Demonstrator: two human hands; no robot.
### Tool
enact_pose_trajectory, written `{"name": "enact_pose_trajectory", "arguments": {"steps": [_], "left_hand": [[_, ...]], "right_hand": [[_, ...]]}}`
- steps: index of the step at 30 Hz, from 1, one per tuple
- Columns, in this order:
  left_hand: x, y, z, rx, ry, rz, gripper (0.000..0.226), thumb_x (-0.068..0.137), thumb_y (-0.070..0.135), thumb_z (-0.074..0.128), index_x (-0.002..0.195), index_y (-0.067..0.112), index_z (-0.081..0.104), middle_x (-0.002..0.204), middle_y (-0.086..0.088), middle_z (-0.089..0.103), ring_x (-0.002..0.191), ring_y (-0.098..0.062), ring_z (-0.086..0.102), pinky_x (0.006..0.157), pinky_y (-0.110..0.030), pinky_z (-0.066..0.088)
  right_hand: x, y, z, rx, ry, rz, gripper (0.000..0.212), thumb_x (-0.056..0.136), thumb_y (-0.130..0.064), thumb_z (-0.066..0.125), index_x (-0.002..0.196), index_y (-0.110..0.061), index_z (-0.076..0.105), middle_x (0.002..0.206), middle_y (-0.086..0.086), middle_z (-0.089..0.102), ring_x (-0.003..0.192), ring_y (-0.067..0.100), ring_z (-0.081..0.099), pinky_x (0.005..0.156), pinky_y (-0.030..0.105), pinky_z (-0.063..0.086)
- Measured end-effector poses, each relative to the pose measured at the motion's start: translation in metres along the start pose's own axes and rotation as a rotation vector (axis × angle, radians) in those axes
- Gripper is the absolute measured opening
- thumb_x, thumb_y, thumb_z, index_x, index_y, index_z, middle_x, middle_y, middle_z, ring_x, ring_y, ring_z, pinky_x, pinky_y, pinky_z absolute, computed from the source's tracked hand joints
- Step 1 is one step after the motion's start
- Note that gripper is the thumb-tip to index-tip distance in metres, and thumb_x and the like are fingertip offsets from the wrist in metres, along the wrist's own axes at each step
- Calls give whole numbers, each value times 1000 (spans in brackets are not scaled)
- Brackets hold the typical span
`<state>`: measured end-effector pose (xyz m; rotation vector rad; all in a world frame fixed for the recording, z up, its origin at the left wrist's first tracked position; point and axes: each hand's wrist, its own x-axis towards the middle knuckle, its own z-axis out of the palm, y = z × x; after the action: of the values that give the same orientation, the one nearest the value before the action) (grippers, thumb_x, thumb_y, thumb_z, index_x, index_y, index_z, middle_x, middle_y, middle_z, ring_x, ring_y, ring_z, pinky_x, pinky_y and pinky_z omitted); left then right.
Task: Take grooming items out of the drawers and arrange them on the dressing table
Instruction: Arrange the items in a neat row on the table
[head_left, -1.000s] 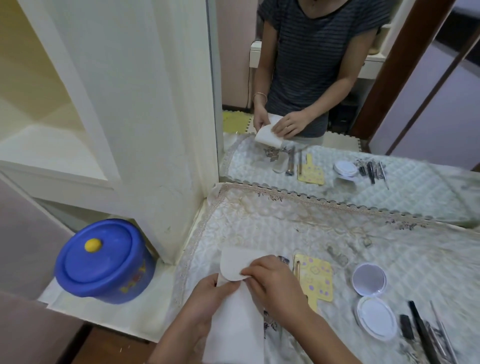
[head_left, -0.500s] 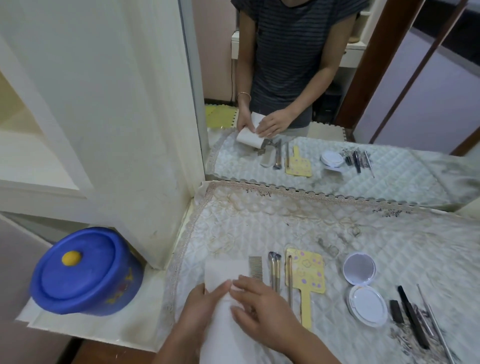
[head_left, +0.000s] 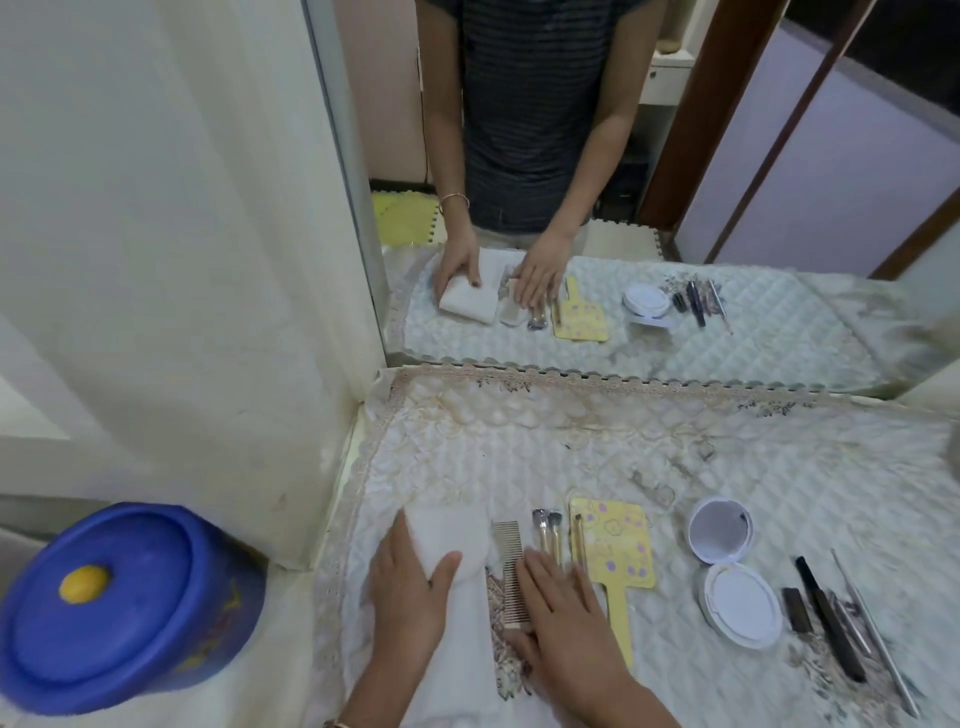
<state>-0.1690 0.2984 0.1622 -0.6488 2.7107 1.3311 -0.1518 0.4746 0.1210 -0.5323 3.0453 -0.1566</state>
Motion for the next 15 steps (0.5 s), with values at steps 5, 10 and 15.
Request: {"name": "enact_pose_trajectory", "arguments": {"steps": [5,10,15], "left_hand": [[-9,-29,8,469,-13,423,56,93,56,13,137,27,33,151,-2,28,143,-17,-2,108,-42,30],[-11,-50,23,686,-45,522,55,95,51,8,146,29,4,157,5,-14,144,-19,-14,110,-34,1],[8,-47,19,722,-44,576,55,95,50,8,146,29,2,156,6,-15,144,-18,-14,111,-32,-3]], "right_hand": [[-4,-9,3,25,52,16,67,72,-59,37,125,-18,42,144,-8,44,142,5,-16,112,38,3],[-4,-16,2,50,99,27,65,70,-56,40,122,-19,44,125,-6,63,142,4,-15,112,38,3],[0,-17,-1,113,47,16,65,67,-56,38,120,-20,45,129,-7,60,143,6,-3,115,33,-3]]}}
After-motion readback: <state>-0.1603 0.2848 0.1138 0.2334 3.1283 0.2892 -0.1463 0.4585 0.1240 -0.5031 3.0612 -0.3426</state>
